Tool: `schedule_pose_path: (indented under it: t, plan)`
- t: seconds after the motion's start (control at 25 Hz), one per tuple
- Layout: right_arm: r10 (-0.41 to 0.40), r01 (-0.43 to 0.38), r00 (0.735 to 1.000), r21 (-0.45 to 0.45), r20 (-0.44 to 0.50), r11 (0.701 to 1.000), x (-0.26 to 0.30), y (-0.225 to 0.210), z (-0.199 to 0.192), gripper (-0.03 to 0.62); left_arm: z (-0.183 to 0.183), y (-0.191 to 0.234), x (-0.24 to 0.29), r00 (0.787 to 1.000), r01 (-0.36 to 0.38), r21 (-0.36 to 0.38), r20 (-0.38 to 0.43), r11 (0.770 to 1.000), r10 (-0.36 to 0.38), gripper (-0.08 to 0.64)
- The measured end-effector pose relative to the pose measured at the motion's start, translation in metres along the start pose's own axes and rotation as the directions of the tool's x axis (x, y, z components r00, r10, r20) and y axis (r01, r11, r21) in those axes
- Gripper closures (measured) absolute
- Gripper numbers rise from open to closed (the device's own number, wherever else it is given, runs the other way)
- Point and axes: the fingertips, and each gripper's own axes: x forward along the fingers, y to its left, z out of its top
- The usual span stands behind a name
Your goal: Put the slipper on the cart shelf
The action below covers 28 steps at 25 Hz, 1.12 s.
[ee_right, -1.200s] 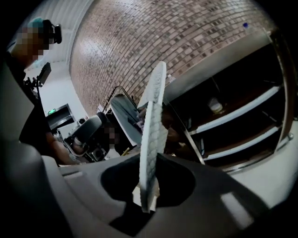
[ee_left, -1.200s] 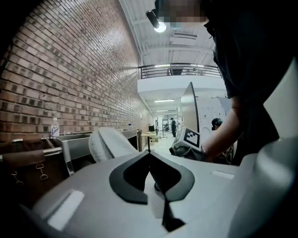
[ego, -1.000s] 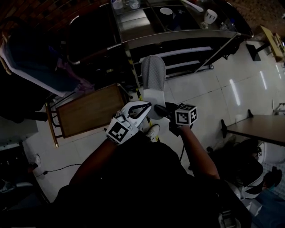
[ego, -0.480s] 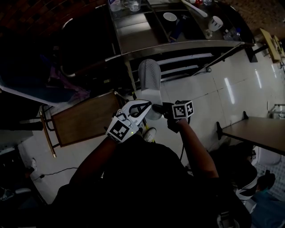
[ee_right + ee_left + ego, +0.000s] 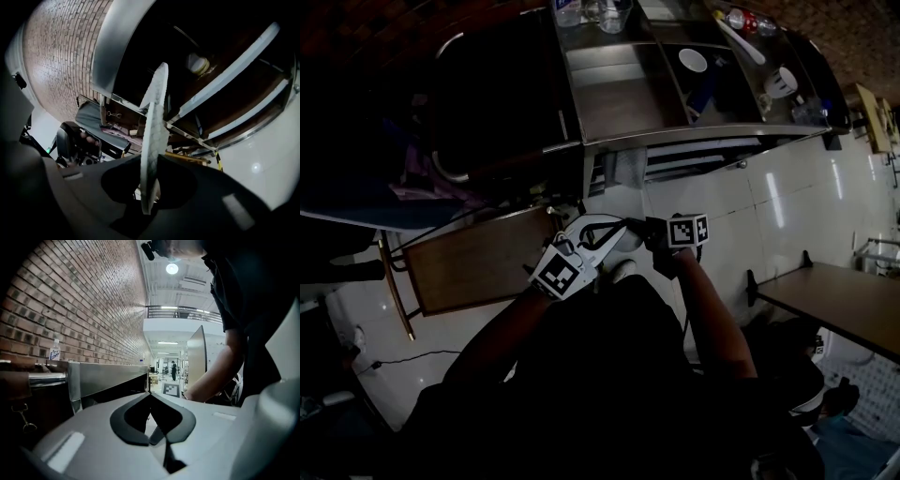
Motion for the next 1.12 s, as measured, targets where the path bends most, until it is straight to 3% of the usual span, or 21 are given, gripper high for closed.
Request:
schedule_pose_path:
  t: [0.24,0.52,0.64,0.8,1.12]
  plan:
    - [-0.021,0.021,0.999,-0.009,-0.040,1.000,0.016,-0.022,0.030,0.525,-0.006,0.028,0.009,0.999,-0.044,-0.031,0.003,0.999,0.044,0.558]
    - [-0.018,0.017,1.000,-0.038,-0.021,0.999,0.030,-0.050,0.073,0.524,-0.010,0.045,0.026,0.994,-0.106,-0.018,-0.017,0.994,0.106,0.558]
    - [0.007,-0.006,1.000,-0.065,0.013,0.998,0.038,-0.058,0.090,0.525,-0.019,0.049,0.032,0.991,-0.127,0.005,-0.045,0.992,0.128,0.558]
    - [0.028,-0.024,0.997,-0.053,0.069,0.998,0.045,-0.072,0.109,0.524,-0.019,0.054,0.044,0.985,-0.169,-0.045,-0.037,0.984,0.168,0.558]
    - [0.032,-0.020,0.990,-0.090,0.136,0.996,0.058,-0.086,0.147,0.523,-0.032,0.060,0.053,0.980,-0.196,-0.042,-0.048,0.980,0.194,0.558]
